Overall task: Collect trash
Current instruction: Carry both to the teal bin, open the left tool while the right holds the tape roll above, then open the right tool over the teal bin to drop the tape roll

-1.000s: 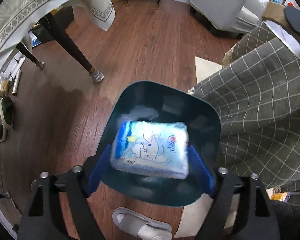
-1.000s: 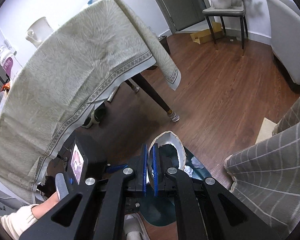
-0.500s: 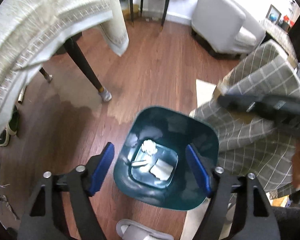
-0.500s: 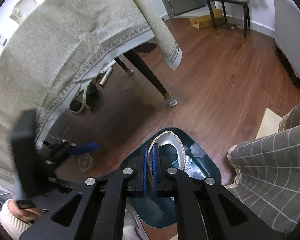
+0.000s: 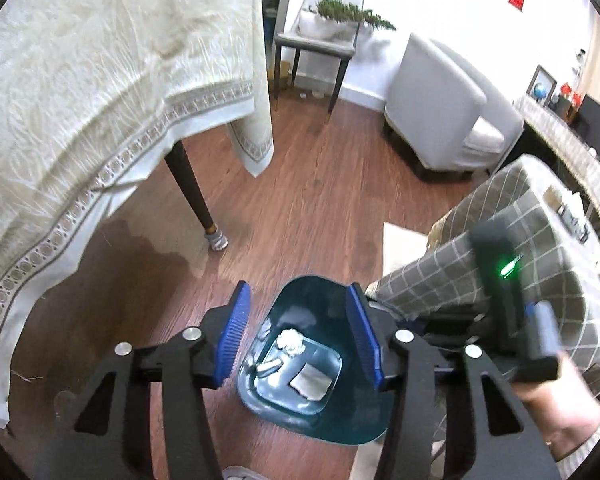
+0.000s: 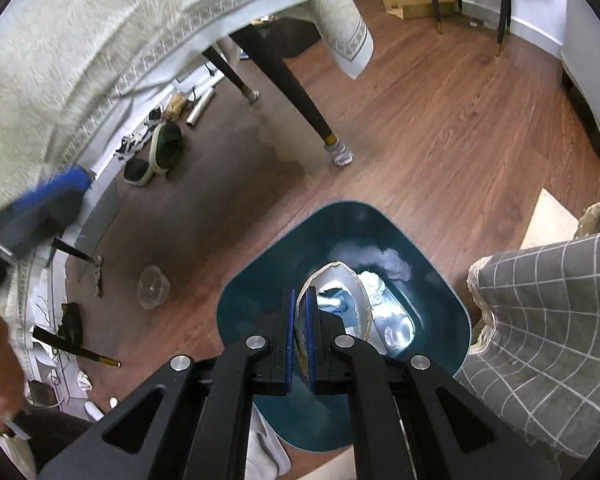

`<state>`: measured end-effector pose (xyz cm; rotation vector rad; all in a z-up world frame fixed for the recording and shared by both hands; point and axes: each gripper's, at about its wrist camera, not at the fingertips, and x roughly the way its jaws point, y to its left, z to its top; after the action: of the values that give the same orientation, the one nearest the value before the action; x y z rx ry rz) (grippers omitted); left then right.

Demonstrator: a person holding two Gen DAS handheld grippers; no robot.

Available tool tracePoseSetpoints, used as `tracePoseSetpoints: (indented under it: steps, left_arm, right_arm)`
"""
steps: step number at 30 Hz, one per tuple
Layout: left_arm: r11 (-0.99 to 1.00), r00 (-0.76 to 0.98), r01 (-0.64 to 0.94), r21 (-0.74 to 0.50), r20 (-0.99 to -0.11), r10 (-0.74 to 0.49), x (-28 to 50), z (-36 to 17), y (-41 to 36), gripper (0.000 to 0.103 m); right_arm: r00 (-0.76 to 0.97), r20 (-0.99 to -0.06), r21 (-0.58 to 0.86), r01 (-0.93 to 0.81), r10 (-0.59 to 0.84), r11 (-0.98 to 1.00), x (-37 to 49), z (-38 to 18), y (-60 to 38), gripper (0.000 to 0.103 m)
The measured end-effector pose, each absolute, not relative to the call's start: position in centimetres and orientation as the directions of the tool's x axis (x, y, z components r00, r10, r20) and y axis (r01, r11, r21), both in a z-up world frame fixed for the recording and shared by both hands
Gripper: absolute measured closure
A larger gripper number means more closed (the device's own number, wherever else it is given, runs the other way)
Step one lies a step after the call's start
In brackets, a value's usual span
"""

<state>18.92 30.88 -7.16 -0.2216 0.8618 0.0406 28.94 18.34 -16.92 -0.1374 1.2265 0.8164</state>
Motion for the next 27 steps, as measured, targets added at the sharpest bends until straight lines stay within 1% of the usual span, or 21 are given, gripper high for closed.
tracePoseSetpoints:
  steps: [2, 5, 12, 17, 19, 20, 21, 23, 27]
  left_arm:
    - [0.974, 0.664, -0.124, -0.187, -0.745, -0.059, 18.6, -6.4, 30.9, 0.057]
    - [0.974, 0.682, -0.119, -0.194, -0.729, -0.062, 18.5, -5.5, 30.8, 0.06]
    - [0.969, 0.71, -0.084, -0.233, -0.696, -0.106, 18.3, -3.7, 30.0, 0.06]
    - [0.975, 0.731, -0.049, -0.216, -0.673, -0.112, 17.9, -2.5, 28.8, 0.06]
    - [0.977, 0.739, -0.039, -0.209, -0.664, -0.112, 17.8, -2.0, 28.4, 0.059]
    - [0.978, 0.745, -0.032, -0.205, -0.657, -0.113, 17.8, -1.7, 28.2, 0.059]
    - [0.98, 0.75, -0.026, -0.199, -0.652, -0.113, 17.8, -1.4, 28.0, 0.058]
    - [0.982, 0.757, -0.014, -0.189, -0.643, -0.112, 17.7, -1.0, 27.6, 0.057]
    - [0.98, 0.772, -0.006, -0.199, -0.624, -0.122, 17.7, 0.0, 27.4, 0.057]
  right_arm:
    - [0.083, -0.886, 0.31, -0.625, 0.456, 0.717, 28.7, -17.9, 18.6, 0.098]
    - [0.057, -0.901, 0.304, -0.626, 0.431, 0.718, 28.4, -19.2, 18.9, 0.098]
    - [-0.009, -0.938, 0.27, -0.644, 0.346, 0.716, 27.0, -22.8, 19.9, 0.097]
    - [-0.054, -0.952, 0.263, -0.649, 0.301, 0.714, 26.1, -24.5, 19.8, 0.096]
    - [-0.08, -0.958, 0.261, -0.65, 0.276, 0.713, 25.7, -25.2, 19.9, 0.091]
    - [-0.084, -0.959, 0.257, -0.652, 0.269, 0.713, 25.5, -25.4, 19.8, 0.084]
    - [-0.086, -0.962, 0.252, -0.654, 0.26, 0.713, 25.3, -25.6, 19.8, 0.073]
    - [-0.081, -0.964, 0.242, -0.657, 0.253, 0.714, 25.1, -25.6, 19.6, 0.062]
    - [-0.071, -0.962, 0.244, -0.654, 0.264, 0.716, 25.2, -25.2, 19.1, 0.062]
